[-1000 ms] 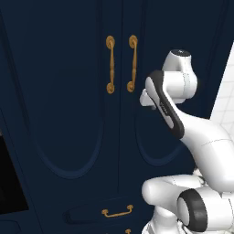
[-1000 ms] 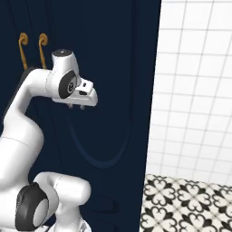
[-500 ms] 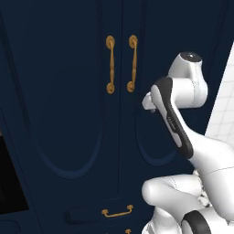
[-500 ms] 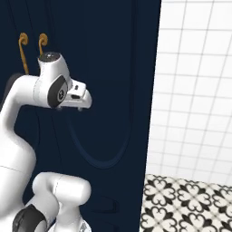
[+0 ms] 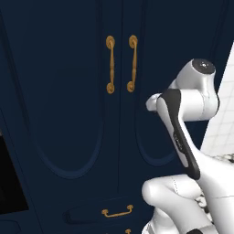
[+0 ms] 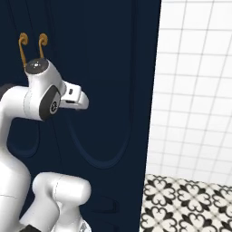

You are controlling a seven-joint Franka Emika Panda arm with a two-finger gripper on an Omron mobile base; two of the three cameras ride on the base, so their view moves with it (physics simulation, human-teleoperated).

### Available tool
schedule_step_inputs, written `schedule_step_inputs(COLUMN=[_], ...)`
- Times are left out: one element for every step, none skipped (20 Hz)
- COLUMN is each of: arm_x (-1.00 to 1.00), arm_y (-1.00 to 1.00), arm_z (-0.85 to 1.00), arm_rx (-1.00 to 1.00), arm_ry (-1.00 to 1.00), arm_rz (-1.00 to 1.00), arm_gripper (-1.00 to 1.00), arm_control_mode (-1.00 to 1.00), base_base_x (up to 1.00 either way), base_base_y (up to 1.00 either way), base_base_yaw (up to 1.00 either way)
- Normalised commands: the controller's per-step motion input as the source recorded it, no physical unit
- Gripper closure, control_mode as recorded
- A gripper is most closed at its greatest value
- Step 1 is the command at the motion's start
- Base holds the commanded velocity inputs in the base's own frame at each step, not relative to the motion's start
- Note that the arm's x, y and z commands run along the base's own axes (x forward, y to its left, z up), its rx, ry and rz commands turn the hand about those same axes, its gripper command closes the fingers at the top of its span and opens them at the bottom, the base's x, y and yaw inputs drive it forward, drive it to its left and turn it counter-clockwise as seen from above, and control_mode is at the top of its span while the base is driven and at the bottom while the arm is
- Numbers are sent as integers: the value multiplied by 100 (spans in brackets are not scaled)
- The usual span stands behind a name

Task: Open the cabinet, pick up the bread from the cabinet and place it in the basket. Then move the basket to the dining counter.

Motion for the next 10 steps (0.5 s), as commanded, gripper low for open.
schedule_step_inputs(arm_x=[-1,0,0,0,0,0,0,0,0,0], arm_y=[0,0,0,0,5,0,0,0,0,0], arm_z=[24,14,9,6,0,0,0,0,0,0], arm_rx=[0,1,3,5,3,0,0,0,0,0], arm_ry=[-15,-12,-10,-11,0,0,0,0,0,0], arm_rz=[-3,-1,0,0,0,0,0,0,0,0], arm_gripper=[-100,-100,-100,-100,-100,-100,-100,-100,-100,-100], arm_control_mode=[-100,-100,-100,-100,-100,100,100,100,100,100], base_base_x=[0,0,0,0,0,-1,-14,-21,-19,-11], base_base_y=[0,0,0,0,0,18,46,78,92,100], base_base_yaw=[0,0,0,0,0,0,0,0,0,0])
